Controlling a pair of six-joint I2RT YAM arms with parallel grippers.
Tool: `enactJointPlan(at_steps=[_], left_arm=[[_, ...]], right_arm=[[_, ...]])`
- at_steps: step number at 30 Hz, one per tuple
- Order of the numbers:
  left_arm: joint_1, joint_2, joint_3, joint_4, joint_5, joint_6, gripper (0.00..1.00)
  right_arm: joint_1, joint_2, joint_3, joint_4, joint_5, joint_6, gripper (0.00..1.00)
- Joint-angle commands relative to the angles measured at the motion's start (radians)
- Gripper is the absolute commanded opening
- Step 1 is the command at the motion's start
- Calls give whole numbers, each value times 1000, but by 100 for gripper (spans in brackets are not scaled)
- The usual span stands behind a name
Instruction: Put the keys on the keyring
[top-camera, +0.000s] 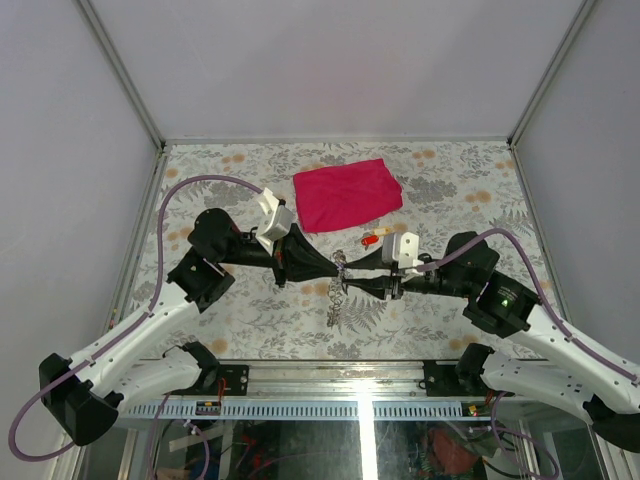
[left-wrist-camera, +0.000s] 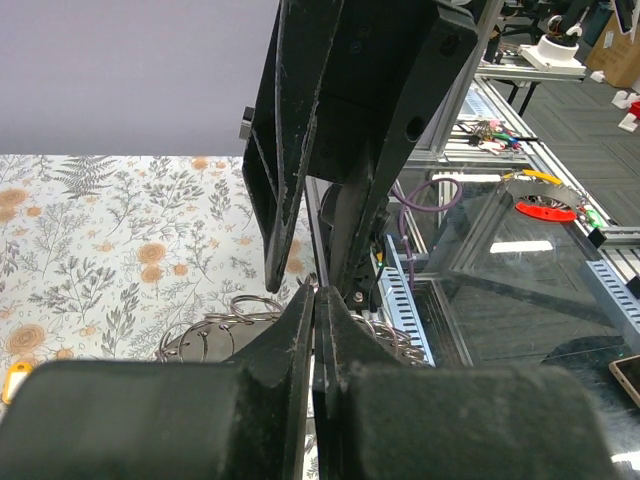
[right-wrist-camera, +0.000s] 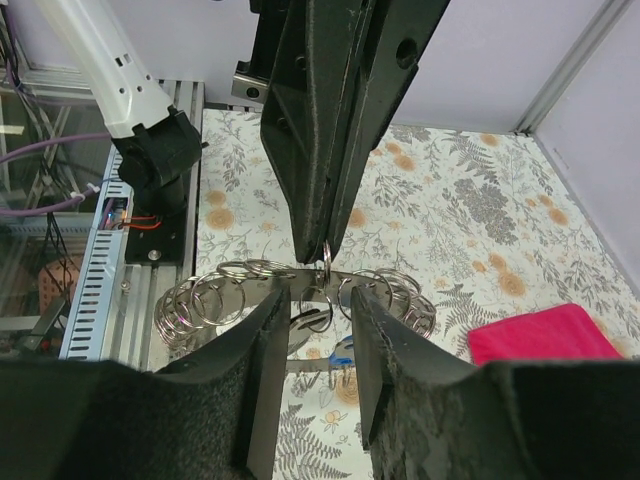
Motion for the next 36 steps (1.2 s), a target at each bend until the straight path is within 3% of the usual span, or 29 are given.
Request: enactJointPlan(at_steps=[1, 20, 26, 32, 36], left_arm=[[1, -3, 46, 66, 31, -3, 0], [0, 11, 59, 42, 51, 6, 0], [1, 5, 59, 20, 26, 23, 0], [1, -16, 61, -32, -38, 71, 17], [1, -29, 61, -74, -83, 105, 22]], right_arm=[[1, 7, 48, 32, -27, -20, 36], [1, 42, 64, 37, -81, -7, 17], [1, 49, 97, -23, -84, -13, 1], [1, 70, 192, -193, -43, -30, 0], [2, 95, 260, -327, -27, -49, 0]])
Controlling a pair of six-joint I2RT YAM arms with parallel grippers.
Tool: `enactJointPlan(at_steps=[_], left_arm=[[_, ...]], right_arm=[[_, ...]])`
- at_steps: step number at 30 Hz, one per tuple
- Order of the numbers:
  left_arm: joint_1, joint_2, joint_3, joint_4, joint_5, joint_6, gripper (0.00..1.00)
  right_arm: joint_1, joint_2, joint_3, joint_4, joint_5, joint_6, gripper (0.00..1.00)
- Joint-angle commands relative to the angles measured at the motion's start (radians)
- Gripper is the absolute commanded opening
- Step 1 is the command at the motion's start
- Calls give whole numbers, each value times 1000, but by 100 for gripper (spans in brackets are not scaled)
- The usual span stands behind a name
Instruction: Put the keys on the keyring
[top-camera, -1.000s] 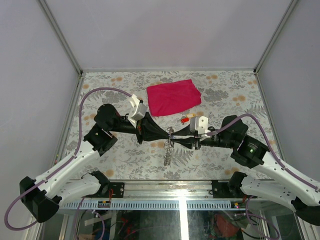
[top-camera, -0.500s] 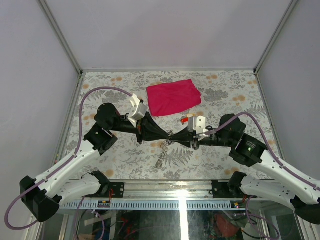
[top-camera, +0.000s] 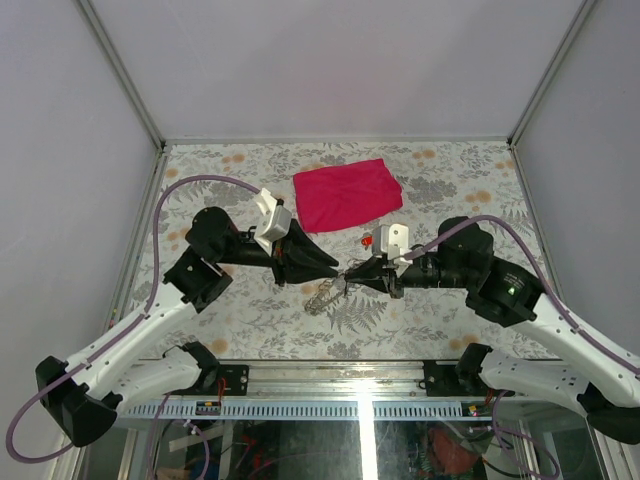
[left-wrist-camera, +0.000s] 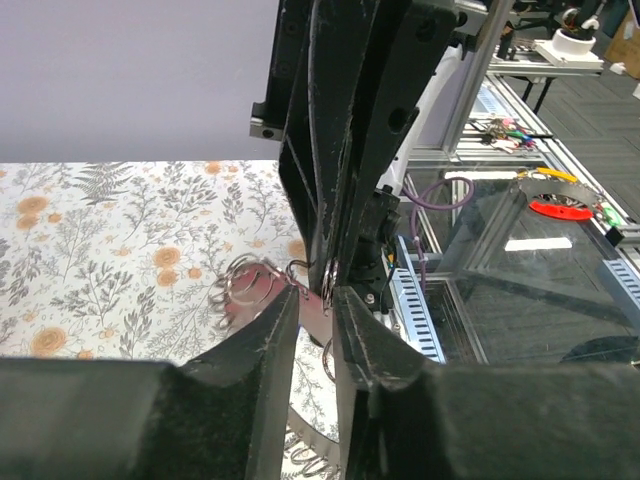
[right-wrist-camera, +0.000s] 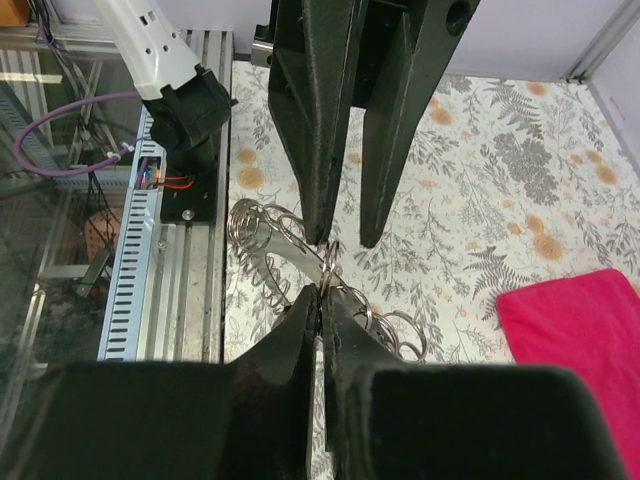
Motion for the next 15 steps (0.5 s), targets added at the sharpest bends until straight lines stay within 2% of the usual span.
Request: enactJointPlan(at_steps=[1, 6, 12, 15], left_arm=[[2, -29, 32, -36, -84, 60, 23], [2, -38, 19, -71, -141, 91, 25], [2, -61, -16, -93, -209, 114, 27], [2, -72, -29, -114, -225, 132, 28]], right_arm=[[1, 28, 125, -143, 17, -28, 0], [1, 121, 253, -339, 40, -32, 0], [2, 238, 380, -489, 51, -2, 0], [1, 336, 486, -619, 58, 28, 0]])
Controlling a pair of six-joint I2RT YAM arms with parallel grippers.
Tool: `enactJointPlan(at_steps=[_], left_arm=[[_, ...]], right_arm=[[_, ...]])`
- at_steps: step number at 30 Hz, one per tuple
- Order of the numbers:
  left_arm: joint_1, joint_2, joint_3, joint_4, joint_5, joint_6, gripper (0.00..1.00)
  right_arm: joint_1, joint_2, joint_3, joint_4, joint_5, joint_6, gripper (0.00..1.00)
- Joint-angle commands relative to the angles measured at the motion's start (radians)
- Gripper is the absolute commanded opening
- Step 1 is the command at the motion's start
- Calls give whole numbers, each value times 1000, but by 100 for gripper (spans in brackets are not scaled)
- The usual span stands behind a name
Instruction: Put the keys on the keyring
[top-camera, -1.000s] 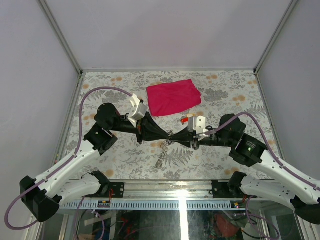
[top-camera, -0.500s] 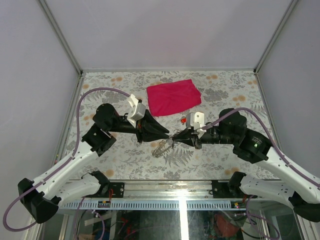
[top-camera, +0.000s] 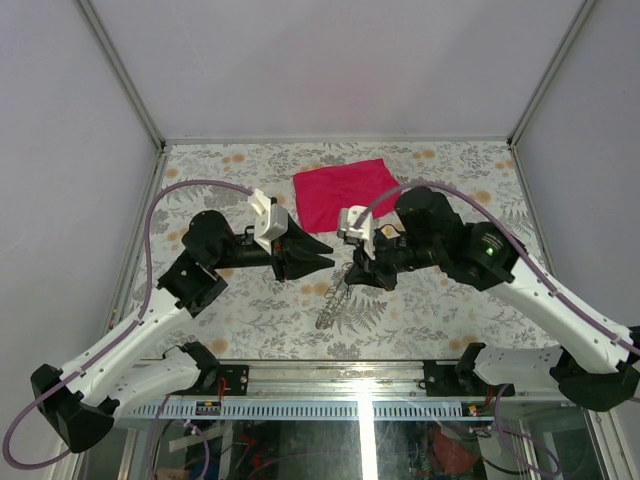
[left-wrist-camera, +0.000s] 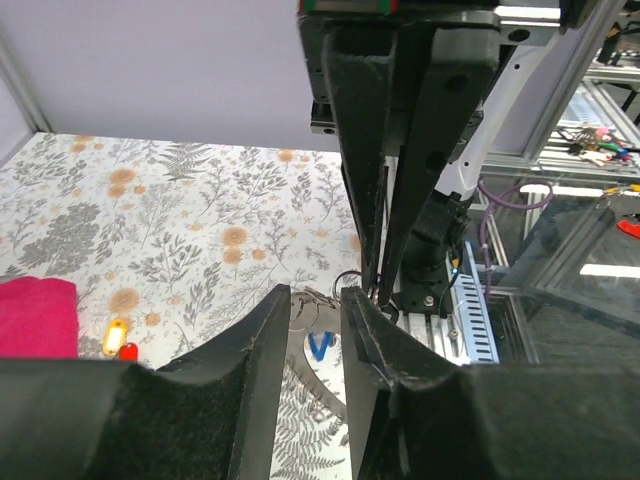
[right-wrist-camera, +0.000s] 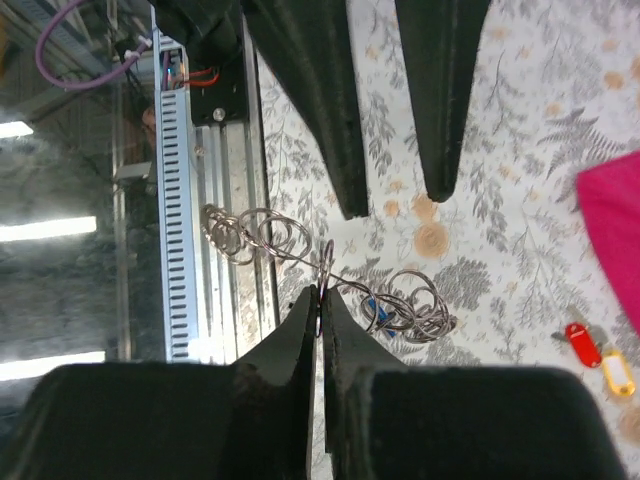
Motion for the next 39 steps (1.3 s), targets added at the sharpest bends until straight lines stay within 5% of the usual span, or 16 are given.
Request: enactJointPlan(at_steps=[1, 14, 39], left_arm=[[2, -33, -23, -35, -54, 53, 29], [3, -45, -38, -127, -82, 133, 29], [2, 28, -11, -206, -46, 201, 32]], right_arm=[[1, 119, 186, -187, 22, 48, 0], [1, 360, 444, -462, 106, 179, 0], [1, 533, 407, -675, 123, 352, 0]])
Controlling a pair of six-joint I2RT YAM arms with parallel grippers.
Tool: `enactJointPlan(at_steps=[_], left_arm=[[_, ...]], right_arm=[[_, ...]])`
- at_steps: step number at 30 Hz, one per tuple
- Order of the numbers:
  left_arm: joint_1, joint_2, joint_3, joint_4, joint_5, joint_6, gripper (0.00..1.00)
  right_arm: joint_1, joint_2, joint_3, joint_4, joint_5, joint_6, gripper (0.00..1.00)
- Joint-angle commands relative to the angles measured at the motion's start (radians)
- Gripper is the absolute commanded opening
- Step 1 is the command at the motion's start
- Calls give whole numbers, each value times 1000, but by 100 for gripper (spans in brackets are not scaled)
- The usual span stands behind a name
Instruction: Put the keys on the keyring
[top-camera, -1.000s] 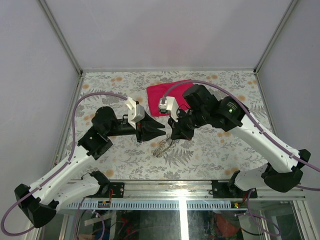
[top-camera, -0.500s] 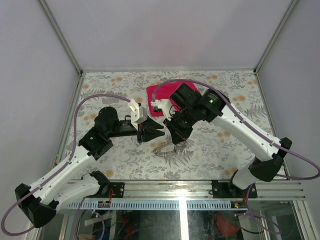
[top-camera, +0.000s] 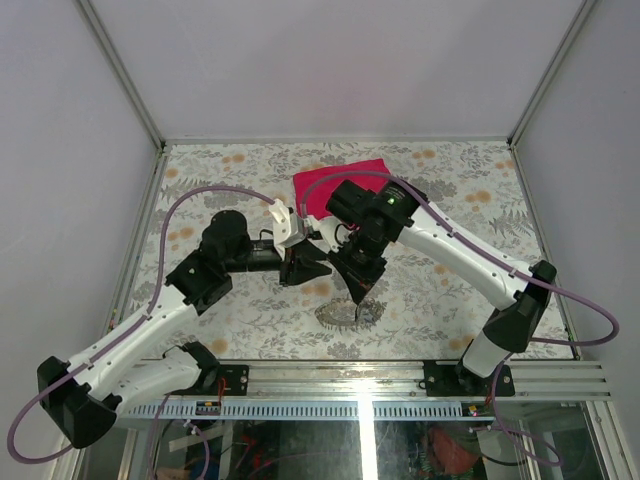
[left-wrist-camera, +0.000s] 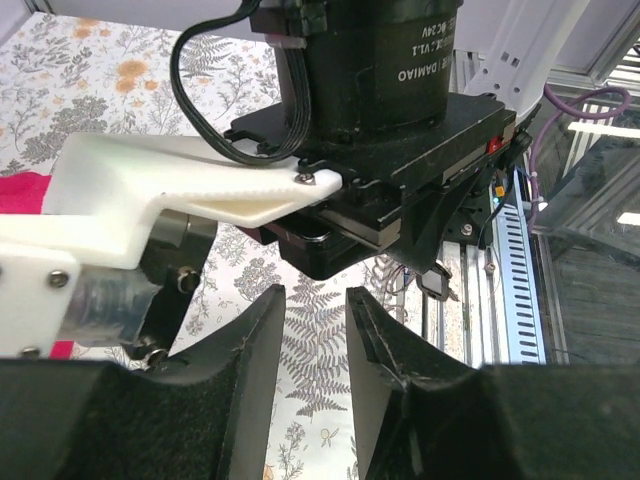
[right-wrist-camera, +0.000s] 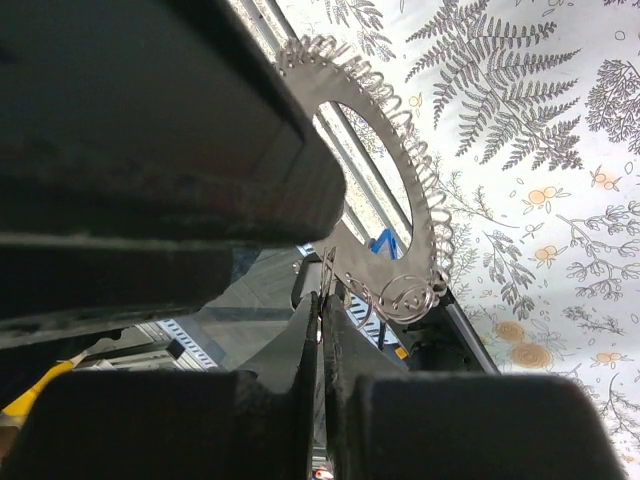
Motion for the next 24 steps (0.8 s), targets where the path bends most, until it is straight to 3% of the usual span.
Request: enactJointPlan(at_steps=[1, 24], left_arm=[[0, 7, 29, -6, 29, 26, 33], [-51, 79, 80, -92, 117, 115, 37]], right_arm=[[1, 7, 33, -9, 10, 42, 0], [-3, -70, 59, 112, -77, 10, 0]])
